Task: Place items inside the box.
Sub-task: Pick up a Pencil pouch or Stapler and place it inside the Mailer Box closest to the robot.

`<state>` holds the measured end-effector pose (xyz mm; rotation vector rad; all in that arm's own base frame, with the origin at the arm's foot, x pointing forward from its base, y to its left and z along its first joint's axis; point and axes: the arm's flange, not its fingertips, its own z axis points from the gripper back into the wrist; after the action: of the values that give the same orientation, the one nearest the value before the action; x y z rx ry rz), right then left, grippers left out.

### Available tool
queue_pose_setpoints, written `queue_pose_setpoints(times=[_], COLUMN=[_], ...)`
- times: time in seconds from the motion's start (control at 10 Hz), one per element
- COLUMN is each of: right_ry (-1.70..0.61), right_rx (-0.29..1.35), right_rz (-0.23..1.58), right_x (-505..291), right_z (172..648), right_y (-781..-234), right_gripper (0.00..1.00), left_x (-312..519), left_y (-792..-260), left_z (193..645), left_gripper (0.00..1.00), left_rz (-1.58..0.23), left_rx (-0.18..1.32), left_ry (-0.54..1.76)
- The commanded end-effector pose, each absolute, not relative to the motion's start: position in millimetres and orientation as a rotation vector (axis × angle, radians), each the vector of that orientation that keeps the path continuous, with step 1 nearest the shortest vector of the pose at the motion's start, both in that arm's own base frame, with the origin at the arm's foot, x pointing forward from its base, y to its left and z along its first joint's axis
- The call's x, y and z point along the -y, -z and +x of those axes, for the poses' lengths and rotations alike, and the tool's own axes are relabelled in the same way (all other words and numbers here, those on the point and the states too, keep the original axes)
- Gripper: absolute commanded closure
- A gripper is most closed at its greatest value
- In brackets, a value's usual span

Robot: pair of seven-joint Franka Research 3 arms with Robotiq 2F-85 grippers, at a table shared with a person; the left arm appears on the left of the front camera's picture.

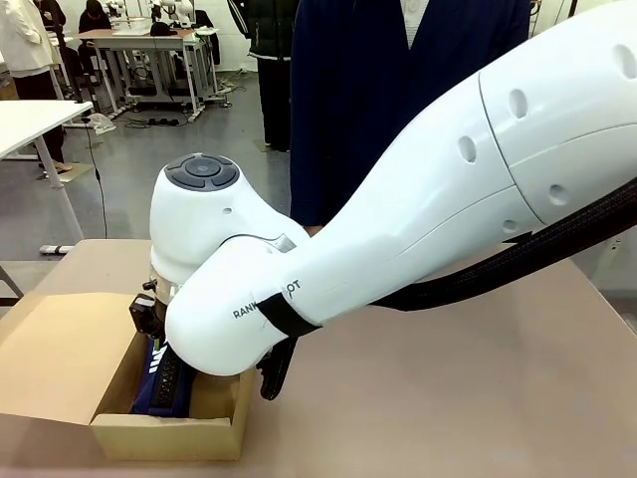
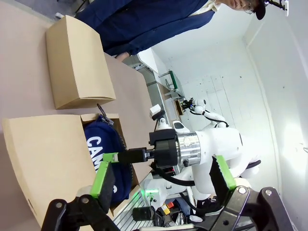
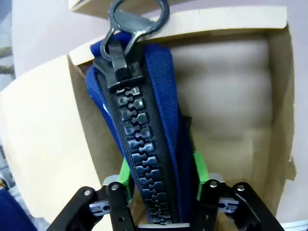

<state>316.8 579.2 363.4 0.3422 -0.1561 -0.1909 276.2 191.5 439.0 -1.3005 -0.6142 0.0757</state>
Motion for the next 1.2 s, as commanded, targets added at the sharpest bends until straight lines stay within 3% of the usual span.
queue_pose_setpoints(times=[0.0, 0.3, 0.7, 0.9, 1.1], right_ry=[0.233, 0.172, 0.068, -0.049, 0.082], right_rx=[0.176, 0.132, 0.116, 0.067, -0.037], right_rz=[0.377, 0.485, 0.749, 0.948, 0.987], right_x=[-562, -537, -376, -292, -300], right_z=[313, 307, 281, 268, 275], right_y=[-375, -397, -461, -464, -443], right_gripper=[0.02, 0.00, 0.00, 0.00, 0.00], left_x=[-191, -191, -191, -191, -191], left_y=[-440, -440, -440, -440, -440], left_z=[277, 277, 277, 277, 277], left_gripper=[0.00, 0.00, 0.00, 0.00, 0.00], left_rz=[-1.315, -1.315, -1.315, -1.315, -1.315], left_rx=[0.641, 0.641, 0.641, 0.641, 0.641], left_ry=[-0.062, -0.062, -0.062, -0.062, -0.062])
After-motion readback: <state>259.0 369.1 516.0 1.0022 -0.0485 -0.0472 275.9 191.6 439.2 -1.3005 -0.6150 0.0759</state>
